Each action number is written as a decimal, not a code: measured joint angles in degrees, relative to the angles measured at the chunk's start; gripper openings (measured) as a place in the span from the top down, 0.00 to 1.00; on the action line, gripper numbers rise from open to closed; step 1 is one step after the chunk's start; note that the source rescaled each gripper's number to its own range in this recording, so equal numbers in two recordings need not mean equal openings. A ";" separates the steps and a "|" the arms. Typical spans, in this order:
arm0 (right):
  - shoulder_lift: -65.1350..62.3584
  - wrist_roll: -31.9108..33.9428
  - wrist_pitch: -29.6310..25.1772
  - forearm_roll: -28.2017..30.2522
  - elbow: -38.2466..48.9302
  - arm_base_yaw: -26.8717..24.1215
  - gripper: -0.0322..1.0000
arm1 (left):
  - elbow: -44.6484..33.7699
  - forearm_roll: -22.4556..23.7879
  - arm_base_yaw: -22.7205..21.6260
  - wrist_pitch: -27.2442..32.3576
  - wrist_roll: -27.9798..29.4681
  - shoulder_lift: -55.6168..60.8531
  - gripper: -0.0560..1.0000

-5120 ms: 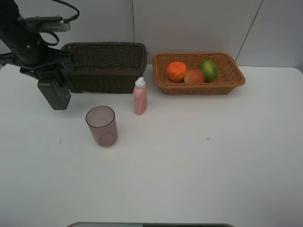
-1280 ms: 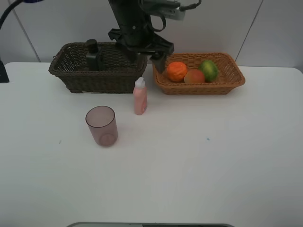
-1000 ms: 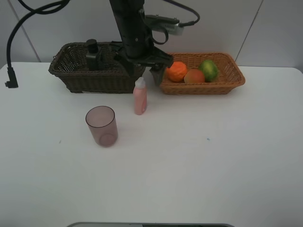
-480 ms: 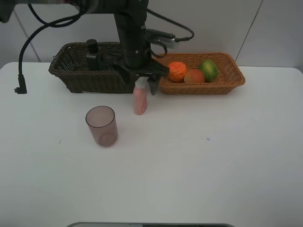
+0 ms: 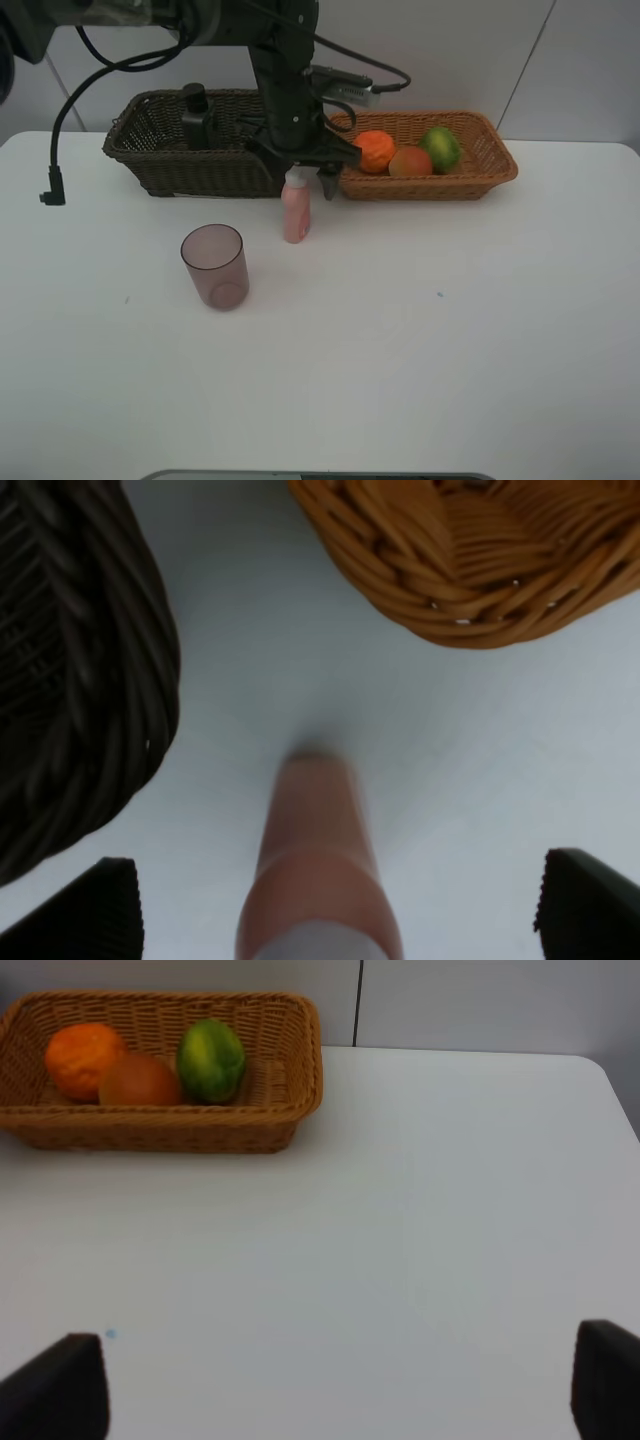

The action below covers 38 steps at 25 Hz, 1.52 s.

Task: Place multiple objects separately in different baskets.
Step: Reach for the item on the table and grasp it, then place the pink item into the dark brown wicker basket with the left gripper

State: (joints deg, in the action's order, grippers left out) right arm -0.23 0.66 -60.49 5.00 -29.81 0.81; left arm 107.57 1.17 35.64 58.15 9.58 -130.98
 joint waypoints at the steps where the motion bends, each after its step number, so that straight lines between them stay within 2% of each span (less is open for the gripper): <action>1: 0.00 0.00 0.00 0.00 0.00 0.00 0.07 | 0.05 -0.05 0.00 -0.05 0.00 -0.69 0.00; 7: 0.00 0.00 0.00 0.00 0.00 0.00 0.07 | 0.05 -1.17 0.00 0.00 0.00 -3.04 0.00; 10: 0.00 0.00 0.00 0.00 0.00 0.00 0.07 | 0.05 -1.17 0.00 0.20 0.00 -3.22 0.06; 13: 0.00 0.00 0.00 0.00 0.00 0.00 0.07 | 0.05 -0.72 0.00 0.20 0.00 -3.22 0.28; 15: 0.00 0.00 0.00 0.00 0.00 0.00 0.07 | 0.05 -0.50 0.00 0.27 0.00 -3.22 0.52; 16: 0.00 0.00 0.00 0.00 0.00 0.00 0.07 | 0.05 -0.50 0.00 0.38 0.00 -3.22 0.60; 33: 0.00 0.00 0.00 -0.03 0.00 0.00 0.07 | 0.05 -0.50 0.00 0.81 0.02 -3.03 0.59; 38: 0.00 0.00 0.00 -0.03 0.00 0.00 0.07 | 0.05 -0.57 0.00 1.80 0.92 1.02 0.59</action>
State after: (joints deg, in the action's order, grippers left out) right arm -0.23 0.66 -60.49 4.97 -29.81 0.81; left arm 107.62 0.60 35.64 59.95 10.50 -129.96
